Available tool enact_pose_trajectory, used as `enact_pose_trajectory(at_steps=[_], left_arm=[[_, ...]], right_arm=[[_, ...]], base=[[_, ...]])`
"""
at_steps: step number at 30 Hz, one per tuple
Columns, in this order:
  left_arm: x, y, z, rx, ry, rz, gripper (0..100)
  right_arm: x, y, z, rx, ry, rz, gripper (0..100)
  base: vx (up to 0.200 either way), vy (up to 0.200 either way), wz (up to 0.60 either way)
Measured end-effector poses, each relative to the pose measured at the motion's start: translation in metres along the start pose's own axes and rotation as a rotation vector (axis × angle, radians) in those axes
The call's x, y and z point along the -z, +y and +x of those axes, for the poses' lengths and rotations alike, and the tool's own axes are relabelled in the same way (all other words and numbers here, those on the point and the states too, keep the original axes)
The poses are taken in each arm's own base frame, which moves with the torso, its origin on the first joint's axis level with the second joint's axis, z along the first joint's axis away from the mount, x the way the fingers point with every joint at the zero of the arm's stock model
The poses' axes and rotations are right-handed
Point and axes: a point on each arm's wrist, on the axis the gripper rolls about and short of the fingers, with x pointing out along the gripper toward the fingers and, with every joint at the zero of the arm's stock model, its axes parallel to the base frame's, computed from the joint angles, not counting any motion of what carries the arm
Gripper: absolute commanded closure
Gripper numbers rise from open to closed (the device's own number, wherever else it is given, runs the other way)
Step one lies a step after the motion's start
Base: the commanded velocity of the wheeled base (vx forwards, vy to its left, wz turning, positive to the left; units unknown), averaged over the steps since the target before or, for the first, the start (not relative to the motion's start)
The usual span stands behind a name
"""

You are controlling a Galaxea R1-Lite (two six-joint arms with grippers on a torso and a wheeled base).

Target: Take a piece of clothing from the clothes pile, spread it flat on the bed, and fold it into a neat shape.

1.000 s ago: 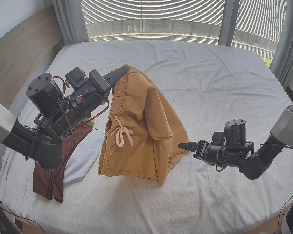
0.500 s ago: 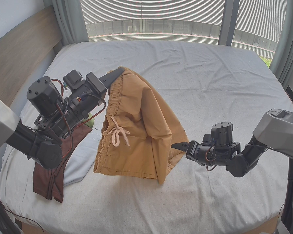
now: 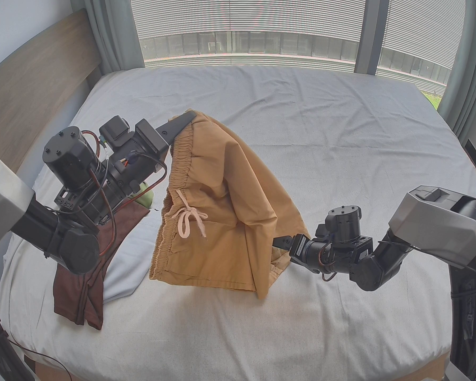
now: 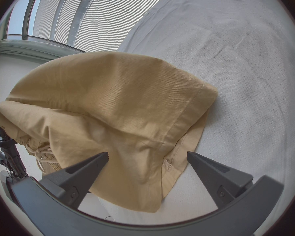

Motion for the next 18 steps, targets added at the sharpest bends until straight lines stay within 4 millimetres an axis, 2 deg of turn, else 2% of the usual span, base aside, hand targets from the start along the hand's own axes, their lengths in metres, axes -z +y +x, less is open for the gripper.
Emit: enact_pose_trajectory(at_steps=[18], left_arm=[[-0.004,0.003,-0.003,-0.001,-0.019,0.01,100]], right_arm=[[-0.001,-0.004,0.03,-0.013,-0.021,-0.014,0]], base=[[0.0,0.0,0.0]])
